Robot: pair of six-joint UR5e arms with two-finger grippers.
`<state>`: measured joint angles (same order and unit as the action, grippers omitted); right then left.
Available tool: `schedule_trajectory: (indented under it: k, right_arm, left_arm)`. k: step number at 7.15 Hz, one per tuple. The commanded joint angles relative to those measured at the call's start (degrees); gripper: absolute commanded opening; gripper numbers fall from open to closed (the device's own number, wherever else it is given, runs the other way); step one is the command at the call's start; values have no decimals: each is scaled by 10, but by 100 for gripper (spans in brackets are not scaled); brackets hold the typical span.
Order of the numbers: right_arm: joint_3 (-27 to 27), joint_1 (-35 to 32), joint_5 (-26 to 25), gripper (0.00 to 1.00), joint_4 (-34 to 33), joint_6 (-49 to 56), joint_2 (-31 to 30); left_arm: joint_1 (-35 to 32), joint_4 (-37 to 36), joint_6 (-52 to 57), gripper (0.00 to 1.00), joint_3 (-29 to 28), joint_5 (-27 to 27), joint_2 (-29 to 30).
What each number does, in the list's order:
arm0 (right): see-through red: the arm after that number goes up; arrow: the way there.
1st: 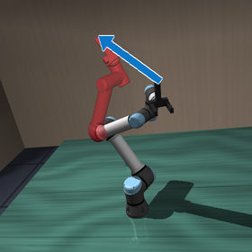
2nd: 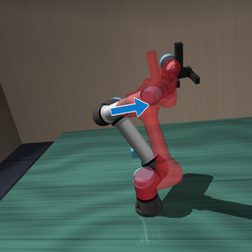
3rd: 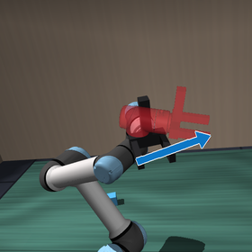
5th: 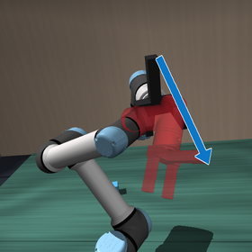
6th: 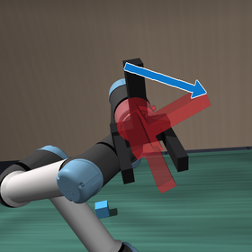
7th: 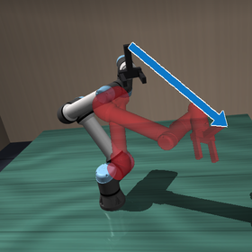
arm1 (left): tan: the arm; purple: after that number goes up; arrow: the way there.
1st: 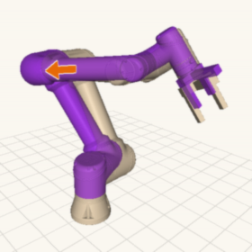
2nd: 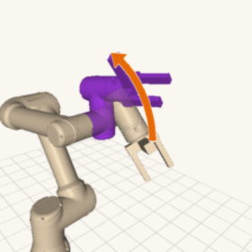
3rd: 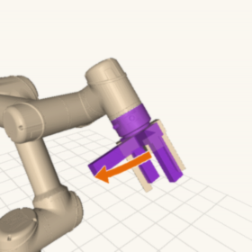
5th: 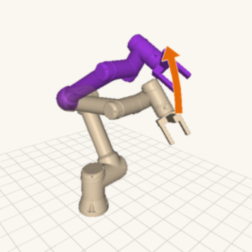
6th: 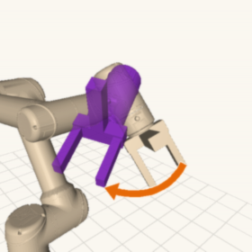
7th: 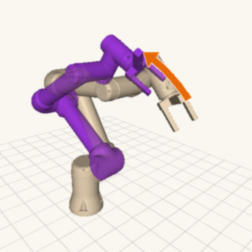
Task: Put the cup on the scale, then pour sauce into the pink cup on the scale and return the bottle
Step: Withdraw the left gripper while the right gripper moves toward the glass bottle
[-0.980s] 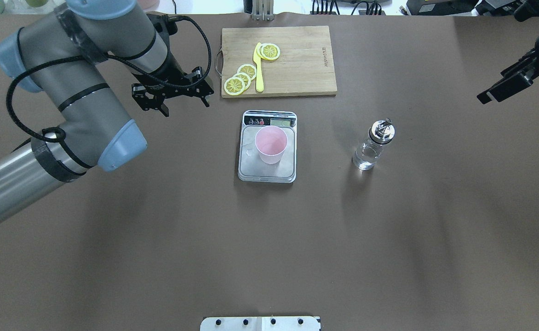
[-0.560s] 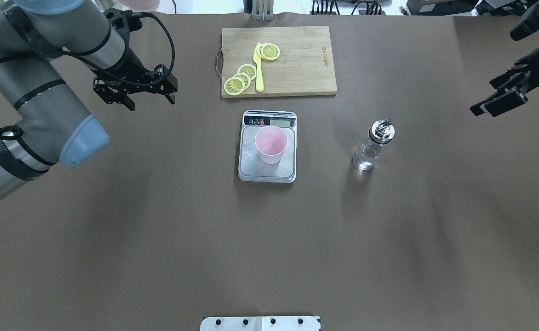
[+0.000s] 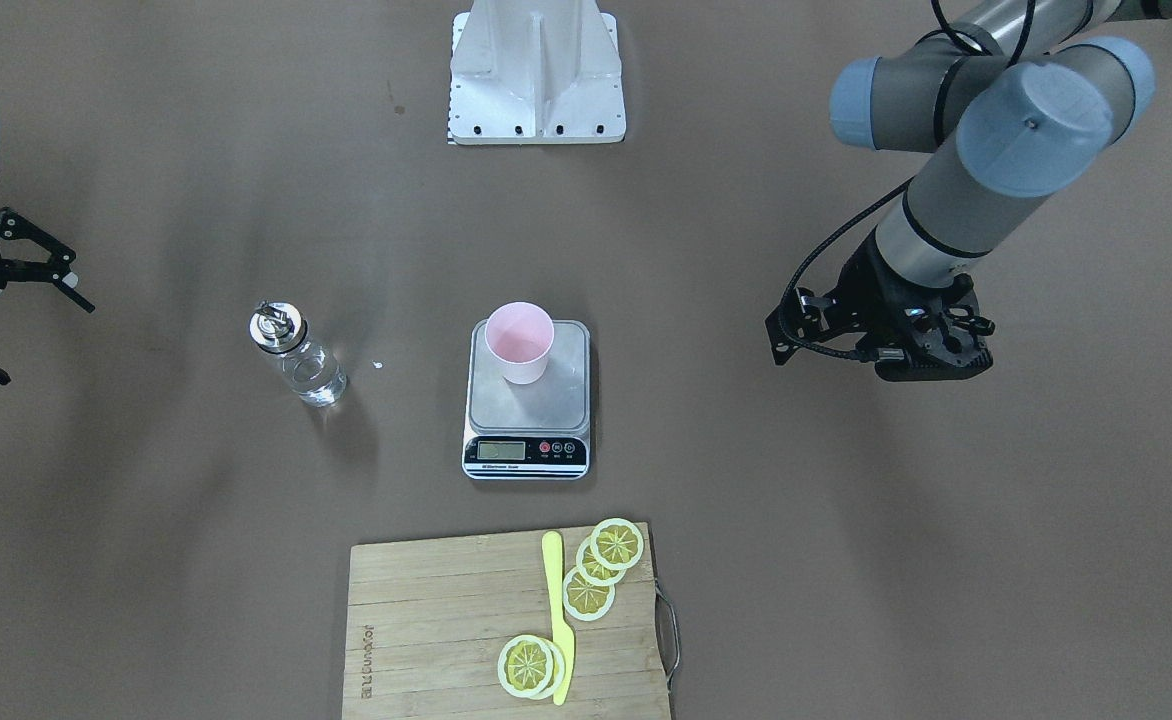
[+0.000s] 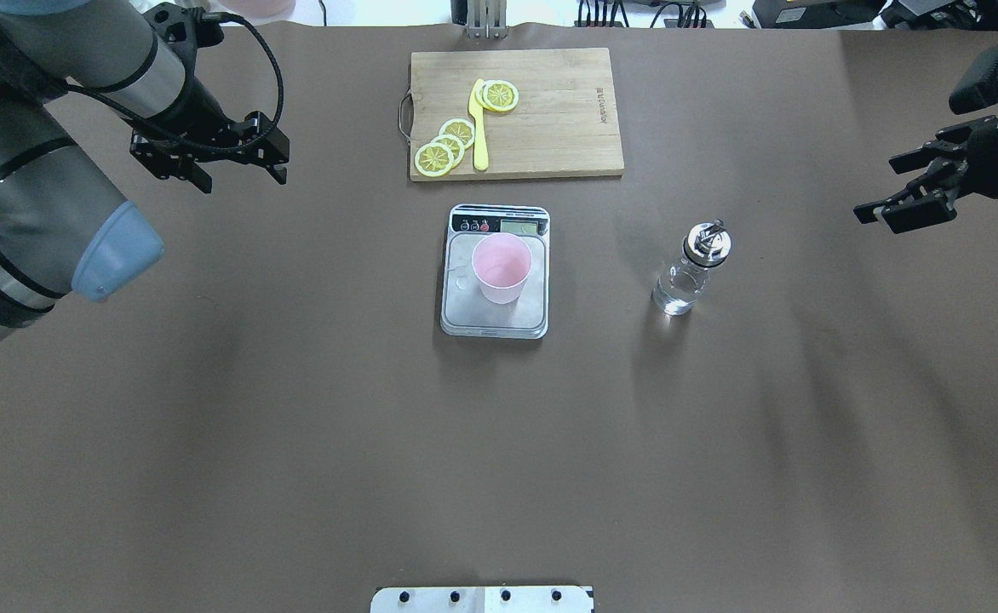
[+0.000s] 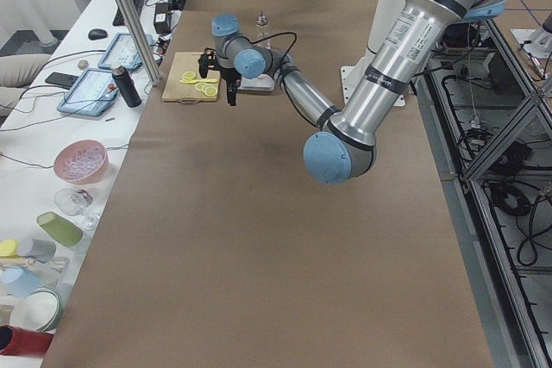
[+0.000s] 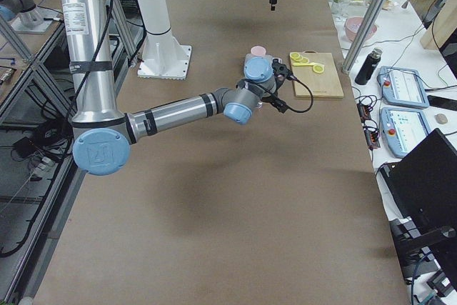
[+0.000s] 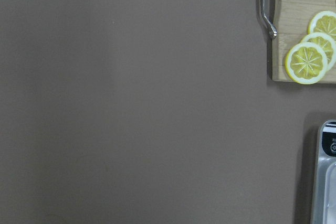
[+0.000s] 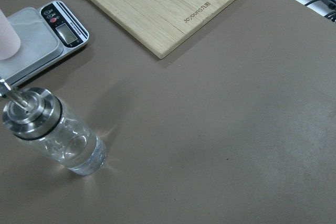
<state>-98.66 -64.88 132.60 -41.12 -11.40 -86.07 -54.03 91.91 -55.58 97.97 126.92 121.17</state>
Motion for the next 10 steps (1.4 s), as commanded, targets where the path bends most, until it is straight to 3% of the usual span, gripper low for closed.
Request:
schedule_trajectory:
  k: [1, 4, 10]
  right_arm:
    - [65, 22, -11, 100, 140, -90, 2]
    - [60, 111, -103, 100, 163, -127, 21]
    - [60, 171, -149, 99, 165, -138, 33]
  left_arm:
    - [-2, -1, 3, 100, -1, 0, -1]
    - [-19, -1, 48, 99, -1, 1, -21]
    - [-49, 2, 99, 99, 0, 25, -52]
